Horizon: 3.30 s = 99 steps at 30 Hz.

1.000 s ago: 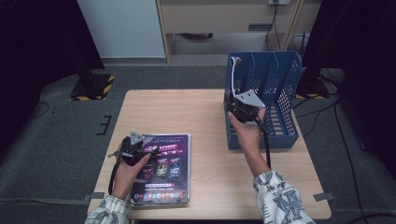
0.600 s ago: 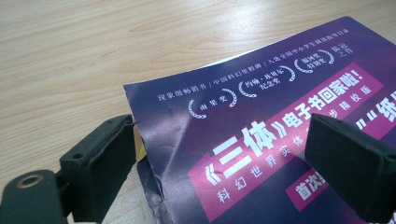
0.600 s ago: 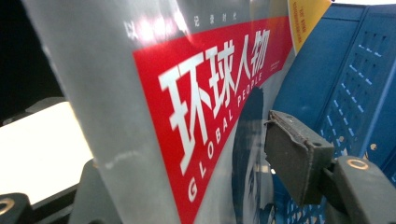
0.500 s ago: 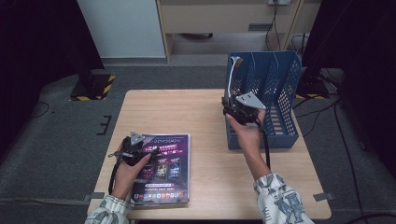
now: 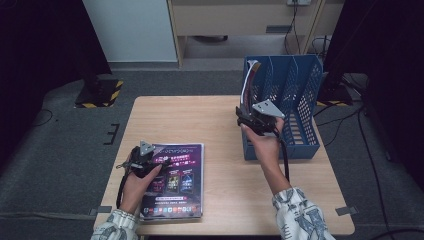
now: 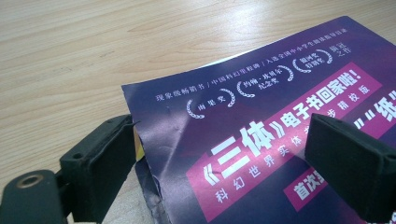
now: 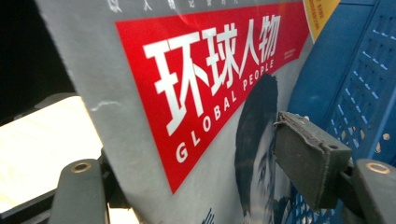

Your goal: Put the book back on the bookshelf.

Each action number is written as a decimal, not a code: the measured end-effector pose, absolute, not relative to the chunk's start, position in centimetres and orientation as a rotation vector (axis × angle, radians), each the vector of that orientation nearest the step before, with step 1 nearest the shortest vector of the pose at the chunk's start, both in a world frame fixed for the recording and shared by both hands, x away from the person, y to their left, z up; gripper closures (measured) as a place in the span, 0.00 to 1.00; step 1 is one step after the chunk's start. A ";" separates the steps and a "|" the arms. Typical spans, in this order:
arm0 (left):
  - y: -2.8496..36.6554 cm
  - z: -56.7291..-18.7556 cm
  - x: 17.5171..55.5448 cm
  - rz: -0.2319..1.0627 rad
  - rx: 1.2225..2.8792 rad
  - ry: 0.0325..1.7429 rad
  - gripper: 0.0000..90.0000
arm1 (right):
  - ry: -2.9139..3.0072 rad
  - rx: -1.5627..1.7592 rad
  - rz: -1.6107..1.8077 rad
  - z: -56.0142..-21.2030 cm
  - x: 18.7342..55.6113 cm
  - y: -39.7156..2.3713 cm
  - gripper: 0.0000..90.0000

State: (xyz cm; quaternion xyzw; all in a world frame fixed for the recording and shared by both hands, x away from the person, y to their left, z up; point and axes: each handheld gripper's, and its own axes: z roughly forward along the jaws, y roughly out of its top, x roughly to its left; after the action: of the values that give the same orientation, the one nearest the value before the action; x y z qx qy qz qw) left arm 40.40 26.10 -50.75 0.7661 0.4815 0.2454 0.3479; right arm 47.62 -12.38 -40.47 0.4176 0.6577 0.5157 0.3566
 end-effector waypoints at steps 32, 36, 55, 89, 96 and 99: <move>26.0 -50.8 40.4 0.629 2.001 1.237 0.09 | 1.795 1.044 1.427 -41.4 43.8 -13.1 0.11; 26.0 -50.8 40.3 0.623 1.998 1.238 0.09 | 1.821 1.040 1.430 -42.0 43.0 -13.7 0.11; 27.1 -50.4 40.0 0.617 1.981 1.235 0.12 | 1.954 1.007 1.463 -44.2 37.3 -13.1 0.08; 29.0 -50.5 40.5 0.539 1.989 1.251 0.31 | 2.246 0.805 1.362 -48.5 35.3 -6.4 0.24; 28.7 -50.8 40.5 0.484 1.990 1.211 0.30 | 2.275 0.800 1.324 -49.0 35.4 -6.0 0.22; 28.7 -50.9 40.5 0.480 1.978 1.217 0.31 | 2.277 0.813 1.324 -49.1 35.6 -6.0 0.21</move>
State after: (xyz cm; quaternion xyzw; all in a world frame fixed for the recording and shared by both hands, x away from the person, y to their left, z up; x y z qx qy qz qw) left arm 40.47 28.71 -50.85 0.7732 0.4755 0.1875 0.3755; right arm 35.57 -5.97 -49.15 0.2895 0.8108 0.4713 0.1913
